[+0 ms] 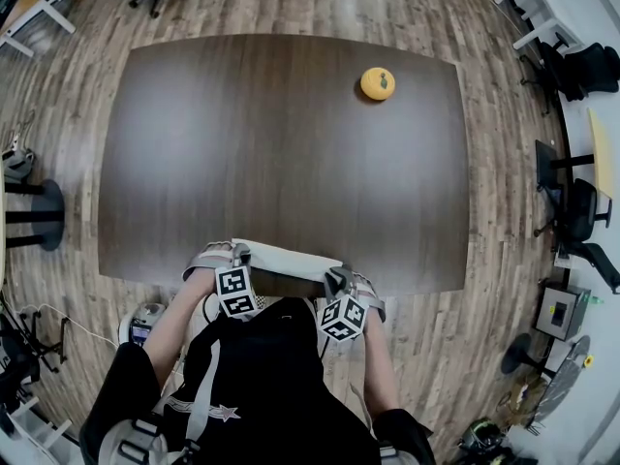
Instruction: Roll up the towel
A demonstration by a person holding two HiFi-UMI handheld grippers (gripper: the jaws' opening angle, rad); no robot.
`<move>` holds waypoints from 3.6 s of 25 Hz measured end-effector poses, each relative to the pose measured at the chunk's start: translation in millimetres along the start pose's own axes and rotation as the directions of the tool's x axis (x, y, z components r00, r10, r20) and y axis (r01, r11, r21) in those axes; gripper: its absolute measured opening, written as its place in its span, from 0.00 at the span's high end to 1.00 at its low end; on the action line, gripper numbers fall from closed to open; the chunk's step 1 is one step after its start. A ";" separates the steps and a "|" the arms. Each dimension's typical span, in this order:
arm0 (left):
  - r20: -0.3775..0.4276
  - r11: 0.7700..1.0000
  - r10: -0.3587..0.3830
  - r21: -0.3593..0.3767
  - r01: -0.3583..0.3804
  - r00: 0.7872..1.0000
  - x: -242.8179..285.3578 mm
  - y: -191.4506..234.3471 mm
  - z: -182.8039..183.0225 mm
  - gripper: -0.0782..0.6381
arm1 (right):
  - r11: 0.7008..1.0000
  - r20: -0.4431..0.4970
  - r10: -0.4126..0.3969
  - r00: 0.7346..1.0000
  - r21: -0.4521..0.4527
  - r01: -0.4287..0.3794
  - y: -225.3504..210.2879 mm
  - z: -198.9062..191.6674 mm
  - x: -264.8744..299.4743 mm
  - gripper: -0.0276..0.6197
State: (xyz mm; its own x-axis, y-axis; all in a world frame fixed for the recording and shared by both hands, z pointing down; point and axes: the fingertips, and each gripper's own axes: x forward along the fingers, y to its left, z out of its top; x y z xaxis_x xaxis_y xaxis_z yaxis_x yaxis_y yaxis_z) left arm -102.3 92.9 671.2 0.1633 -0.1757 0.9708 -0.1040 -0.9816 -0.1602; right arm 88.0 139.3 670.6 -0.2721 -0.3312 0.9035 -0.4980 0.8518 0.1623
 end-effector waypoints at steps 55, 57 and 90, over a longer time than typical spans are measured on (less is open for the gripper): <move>0.527 0.713 0.654 -0.669 -0.210 0.542 -254.7 81.0 15.5 0.88 | 0.615 0.357 -0.765 0.536 0.652 0.445 -49.3 141.2 -247.3 0.95; 0.549 0.720 0.648 -0.667 -0.190 0.529 -264.9 66.0 16.5 0.88 | 0.605 0.354 -0.775 0.524 0.657 0.450 -32.7 140.4 -258.4 0.95; 0.522 0.685 0.665 -0.712 -0.156 0.534 -293.8 -69.7 1.4 0.88 | 0.642 0.398 -0.738 0.545 0.662 0.386 79.3 88.3 -297.7 0.95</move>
State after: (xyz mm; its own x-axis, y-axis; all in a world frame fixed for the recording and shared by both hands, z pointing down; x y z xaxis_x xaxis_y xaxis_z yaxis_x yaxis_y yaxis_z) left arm -141.7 212.8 396.9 0.5301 -0.7856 0.3192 -0.7952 -0.5912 -0.1343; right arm 56.8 269.6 379.5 -0.1082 -0.9707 0.2144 -0.9701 0.1503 0.1906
